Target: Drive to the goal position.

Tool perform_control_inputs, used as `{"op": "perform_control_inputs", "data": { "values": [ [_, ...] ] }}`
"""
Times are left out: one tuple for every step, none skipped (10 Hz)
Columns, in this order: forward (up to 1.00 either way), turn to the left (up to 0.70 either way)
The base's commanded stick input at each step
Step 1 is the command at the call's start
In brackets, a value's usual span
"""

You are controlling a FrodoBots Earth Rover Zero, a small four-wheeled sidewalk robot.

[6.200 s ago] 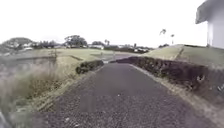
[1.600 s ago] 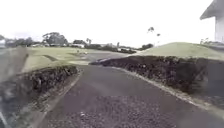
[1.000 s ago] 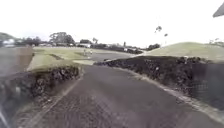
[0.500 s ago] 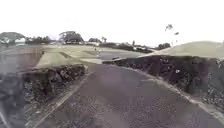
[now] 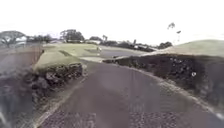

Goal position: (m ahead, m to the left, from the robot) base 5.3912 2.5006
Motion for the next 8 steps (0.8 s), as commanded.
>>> {"op": "perform_control_inputs", "data": {
  "values": [
    [1.0, 0.0],
    [1.0, 0.0],
    [1.0, 0.0],
    [1.0, 0.0],
    [1.0, 0.0],
    [1.0, 0.0],
    [1.0, 0.0],
    [1.0, 0.0]
  ]
}}
